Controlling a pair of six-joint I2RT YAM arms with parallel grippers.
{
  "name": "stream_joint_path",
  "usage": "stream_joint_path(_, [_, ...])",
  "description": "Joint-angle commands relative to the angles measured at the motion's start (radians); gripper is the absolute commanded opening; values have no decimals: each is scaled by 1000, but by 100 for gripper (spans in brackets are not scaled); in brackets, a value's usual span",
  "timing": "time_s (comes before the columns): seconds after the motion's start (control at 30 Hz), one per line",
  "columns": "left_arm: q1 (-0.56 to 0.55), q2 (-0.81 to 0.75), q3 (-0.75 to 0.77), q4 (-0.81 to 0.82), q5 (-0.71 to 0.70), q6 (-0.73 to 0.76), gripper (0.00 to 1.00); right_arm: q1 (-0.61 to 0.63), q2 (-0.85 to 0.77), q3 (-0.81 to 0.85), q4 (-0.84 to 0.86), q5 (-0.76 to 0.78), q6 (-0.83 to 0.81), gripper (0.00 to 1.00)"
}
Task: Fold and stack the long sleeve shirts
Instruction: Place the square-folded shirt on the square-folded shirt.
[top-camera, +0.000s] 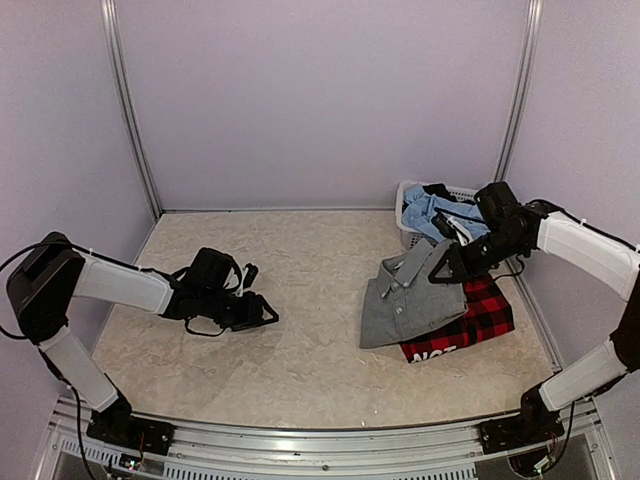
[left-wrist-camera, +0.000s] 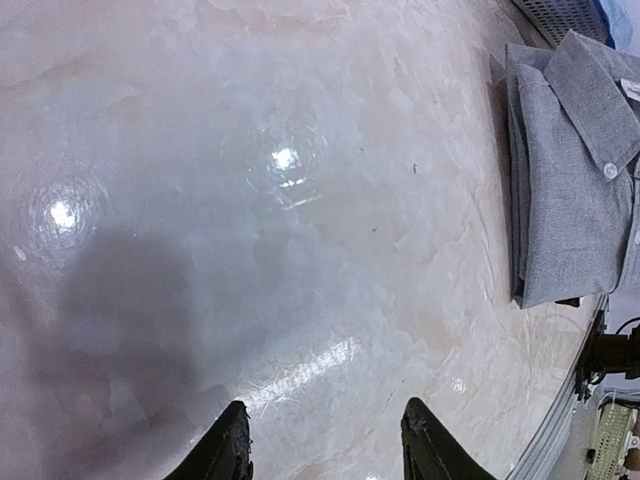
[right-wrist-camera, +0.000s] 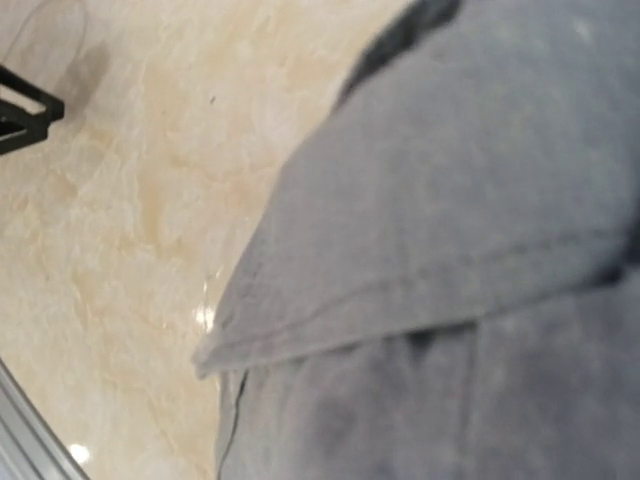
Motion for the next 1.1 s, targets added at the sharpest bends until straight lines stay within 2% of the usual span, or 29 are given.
stream_joint_path(0.0, [-11, 28, 34, -12, 31, 23, 48, -54, -92, 57, -84, -27, -52, 0])
stream_joint_path(0.37, [-40, 74, 95, -29, 57, 29, 47, -74, -210, 126, -198, 41, -32, 0])
stream_joint_path(0.6, [-56, 83, 111, -33, 57, 24, 46, -75, -259, 58, -195, 88, -9, 0])
stream_joint_path(0.73, [-65, 101, 128, -34, 64, 20, 45, -74, -233, 21, -207, 204, 19, 0])
stream_joint_path(1.0, [-85, 139, 174, -47, 72, 19, 44, -92, -92, 69, -241, 412, 70, 0])
stream_joint_path(1.07, [-90, 145, 179, -48, 75, 17, 44, -93, -68, 76, -241, 449, 75, 3])
